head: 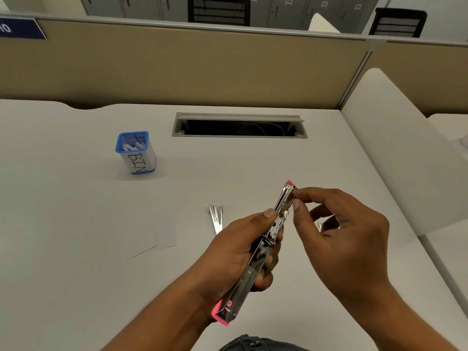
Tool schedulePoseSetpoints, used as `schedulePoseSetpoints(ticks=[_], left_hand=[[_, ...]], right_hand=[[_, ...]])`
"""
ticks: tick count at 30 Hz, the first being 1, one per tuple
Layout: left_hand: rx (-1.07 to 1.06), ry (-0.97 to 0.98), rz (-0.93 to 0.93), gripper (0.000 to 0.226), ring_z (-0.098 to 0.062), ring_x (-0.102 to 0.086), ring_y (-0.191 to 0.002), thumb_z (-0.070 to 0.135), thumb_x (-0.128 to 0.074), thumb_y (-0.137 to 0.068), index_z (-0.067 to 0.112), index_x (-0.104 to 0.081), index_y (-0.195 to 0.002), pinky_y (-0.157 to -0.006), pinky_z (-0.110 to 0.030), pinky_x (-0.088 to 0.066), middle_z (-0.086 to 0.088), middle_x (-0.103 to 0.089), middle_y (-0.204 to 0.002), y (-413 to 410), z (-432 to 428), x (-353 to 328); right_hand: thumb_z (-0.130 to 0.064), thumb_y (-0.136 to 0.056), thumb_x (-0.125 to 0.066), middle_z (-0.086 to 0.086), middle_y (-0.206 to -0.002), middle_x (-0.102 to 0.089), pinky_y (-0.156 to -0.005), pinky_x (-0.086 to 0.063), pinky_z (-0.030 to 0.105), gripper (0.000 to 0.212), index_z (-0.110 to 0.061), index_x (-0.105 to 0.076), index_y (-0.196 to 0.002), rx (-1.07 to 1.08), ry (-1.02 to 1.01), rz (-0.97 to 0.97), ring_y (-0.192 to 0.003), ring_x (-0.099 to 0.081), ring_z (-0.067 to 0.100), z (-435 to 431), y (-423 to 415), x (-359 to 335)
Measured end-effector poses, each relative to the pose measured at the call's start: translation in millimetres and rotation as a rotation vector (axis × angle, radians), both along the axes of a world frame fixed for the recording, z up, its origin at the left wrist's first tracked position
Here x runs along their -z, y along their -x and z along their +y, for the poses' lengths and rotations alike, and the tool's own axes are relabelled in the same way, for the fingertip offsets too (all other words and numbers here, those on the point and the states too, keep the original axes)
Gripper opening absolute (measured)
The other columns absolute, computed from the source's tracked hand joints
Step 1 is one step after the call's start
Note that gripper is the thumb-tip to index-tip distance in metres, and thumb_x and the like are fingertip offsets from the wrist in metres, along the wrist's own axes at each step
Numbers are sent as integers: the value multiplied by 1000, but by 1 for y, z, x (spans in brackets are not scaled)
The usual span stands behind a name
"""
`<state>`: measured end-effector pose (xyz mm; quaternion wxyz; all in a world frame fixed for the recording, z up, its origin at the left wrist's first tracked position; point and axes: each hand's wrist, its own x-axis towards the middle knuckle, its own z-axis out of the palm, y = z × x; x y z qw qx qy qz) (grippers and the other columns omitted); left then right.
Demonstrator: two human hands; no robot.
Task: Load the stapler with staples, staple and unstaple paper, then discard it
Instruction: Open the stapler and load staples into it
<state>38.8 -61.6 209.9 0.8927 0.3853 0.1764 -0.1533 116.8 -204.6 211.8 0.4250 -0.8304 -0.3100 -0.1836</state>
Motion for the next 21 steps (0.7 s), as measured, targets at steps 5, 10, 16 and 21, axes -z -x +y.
schedulePoseSetpoints(ticks=[5, 10, 16, 21], left_hand=[[13, 6, -12, 33, -8, -48, -34, 44, -69, -70, 11, -66, -73, -38, -15, -37, -1, -53, -55, 2, -1, -2], [-27, -49, 32, 33, -9, -46, -35, 43, -68, -68, 10, -65, -71, -38, -16, -36, -3, -51, -54, 1, -4, -1], [-96, -24, 107, 35, -10, -45, -32, 39, -69, -65, 7, -59, -77, -39, -15, -33, -4, -50, -53, 0, -7, 1], [-146, 34, 123, 32, -8, -43, -31, 38, -69, -68, 7, -61, -74, -39, -16, -29, -4, -48, -52, 0, -6, 6]], right_hand=[[-20, -86, -67, -14, -87, -71, -54, -46, 8, 16, -17, -76, -99, 2, 1, 9, -66, -64, 0, 0, 1, -3], [-18, -86, -69, -17, -76, -69, -52, -44, 8, 16, -33, -69, -80, -57, -101, 327, -66, -62, 6, 4, 9, -4], [-16, -83, -71, -11, -77, -68, -49, -42, 8, 14, -28, -67, -78, -115, -99, 493, -63, -60, 5, 7, 14, -2], [-21, -76, -75, -11, -82, -73, -55, -51, 13, 9, -29, -70, -75, -143, -117, 456, -75, -68, 11, 7, 15, -11]])
